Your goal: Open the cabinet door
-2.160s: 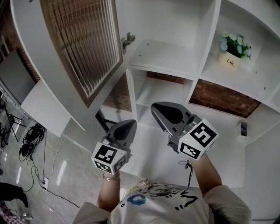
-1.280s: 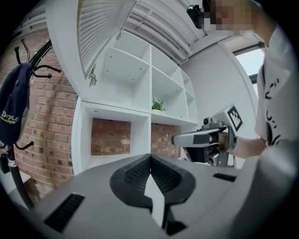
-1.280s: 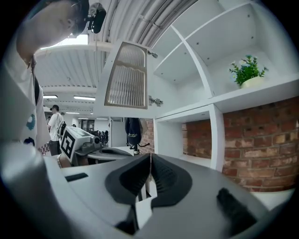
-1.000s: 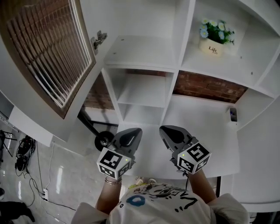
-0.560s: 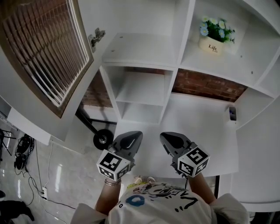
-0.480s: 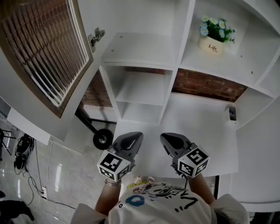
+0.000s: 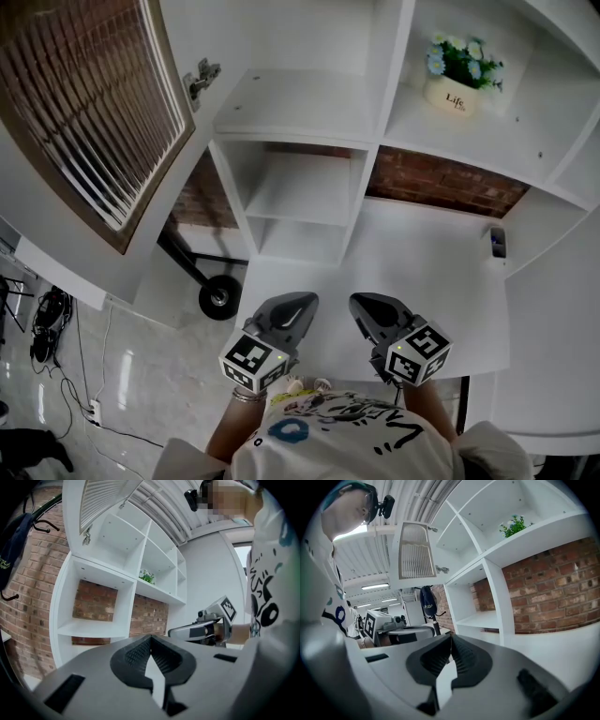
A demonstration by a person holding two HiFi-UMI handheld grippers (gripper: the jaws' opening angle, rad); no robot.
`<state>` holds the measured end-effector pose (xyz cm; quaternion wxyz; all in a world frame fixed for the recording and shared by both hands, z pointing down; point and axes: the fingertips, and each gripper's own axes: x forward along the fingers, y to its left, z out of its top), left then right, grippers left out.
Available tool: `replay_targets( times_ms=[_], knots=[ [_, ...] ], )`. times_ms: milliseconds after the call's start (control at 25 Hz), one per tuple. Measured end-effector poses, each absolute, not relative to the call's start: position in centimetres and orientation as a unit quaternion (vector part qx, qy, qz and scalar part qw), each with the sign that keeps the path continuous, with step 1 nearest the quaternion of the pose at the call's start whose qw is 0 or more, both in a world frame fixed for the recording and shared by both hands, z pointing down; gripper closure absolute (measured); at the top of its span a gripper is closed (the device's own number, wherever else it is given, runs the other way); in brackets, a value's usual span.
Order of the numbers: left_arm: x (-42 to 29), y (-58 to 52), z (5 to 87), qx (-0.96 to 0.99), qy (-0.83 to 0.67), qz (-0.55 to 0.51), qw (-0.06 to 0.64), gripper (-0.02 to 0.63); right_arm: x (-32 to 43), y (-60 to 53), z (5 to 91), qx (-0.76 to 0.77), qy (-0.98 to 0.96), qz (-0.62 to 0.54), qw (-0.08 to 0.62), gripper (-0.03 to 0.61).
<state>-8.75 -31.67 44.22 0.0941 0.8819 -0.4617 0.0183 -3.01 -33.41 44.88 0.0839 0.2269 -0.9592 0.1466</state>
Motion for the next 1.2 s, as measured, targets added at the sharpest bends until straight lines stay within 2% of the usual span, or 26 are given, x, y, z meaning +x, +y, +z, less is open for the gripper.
replay_targets(
  times_ms=[600, 1200],
  knots=[
    [-9.2, -31.8, 45.7, 0.882, -0.461, 0.015, 0.101, 0.600, -1.4, -32.7, 44.7, 0.222, -0.961, 0.158, 0.048, 0.552],
    [-11.9, -32.3, 45.2, 0.867, -0.488, 0.001, 0.103, 0.600, -1.5, -32.2, 44.3, 0.220, -0.966, 0.127, 0.056, 0.552]
  ],
)
